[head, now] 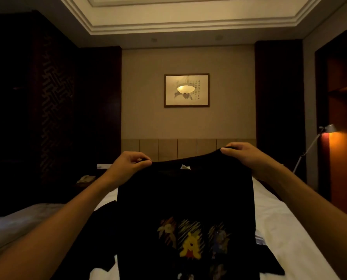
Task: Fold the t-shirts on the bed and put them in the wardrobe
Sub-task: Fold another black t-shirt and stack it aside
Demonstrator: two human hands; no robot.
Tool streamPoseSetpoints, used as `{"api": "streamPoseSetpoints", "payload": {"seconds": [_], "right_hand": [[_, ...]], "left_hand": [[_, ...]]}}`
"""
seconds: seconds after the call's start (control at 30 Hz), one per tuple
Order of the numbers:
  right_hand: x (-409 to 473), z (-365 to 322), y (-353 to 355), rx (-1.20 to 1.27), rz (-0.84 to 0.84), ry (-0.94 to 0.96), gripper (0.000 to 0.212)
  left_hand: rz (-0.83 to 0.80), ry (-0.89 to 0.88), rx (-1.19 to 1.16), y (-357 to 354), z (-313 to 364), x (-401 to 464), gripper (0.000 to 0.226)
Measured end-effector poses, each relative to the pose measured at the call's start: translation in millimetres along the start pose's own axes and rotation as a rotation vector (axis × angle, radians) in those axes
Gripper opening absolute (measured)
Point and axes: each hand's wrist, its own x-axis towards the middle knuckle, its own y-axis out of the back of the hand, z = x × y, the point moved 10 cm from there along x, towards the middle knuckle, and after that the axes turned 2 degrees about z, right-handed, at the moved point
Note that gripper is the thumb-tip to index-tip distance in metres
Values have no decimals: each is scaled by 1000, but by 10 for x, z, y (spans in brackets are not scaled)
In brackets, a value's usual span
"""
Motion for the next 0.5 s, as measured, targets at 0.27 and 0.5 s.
{"api": "streamPoseSetpoints", "payload": {"seconds": [0.27, 0.5], "right_hand": [[-105, 52, 44, 138, -157, -37, 26], [-111, 213, 99, 108, -74, -19, 20]], "left_hand": [[-185, 255, -245, -129, -366, -195, 25], [167, 241, -499, -8, -502, -210, 18]]}}
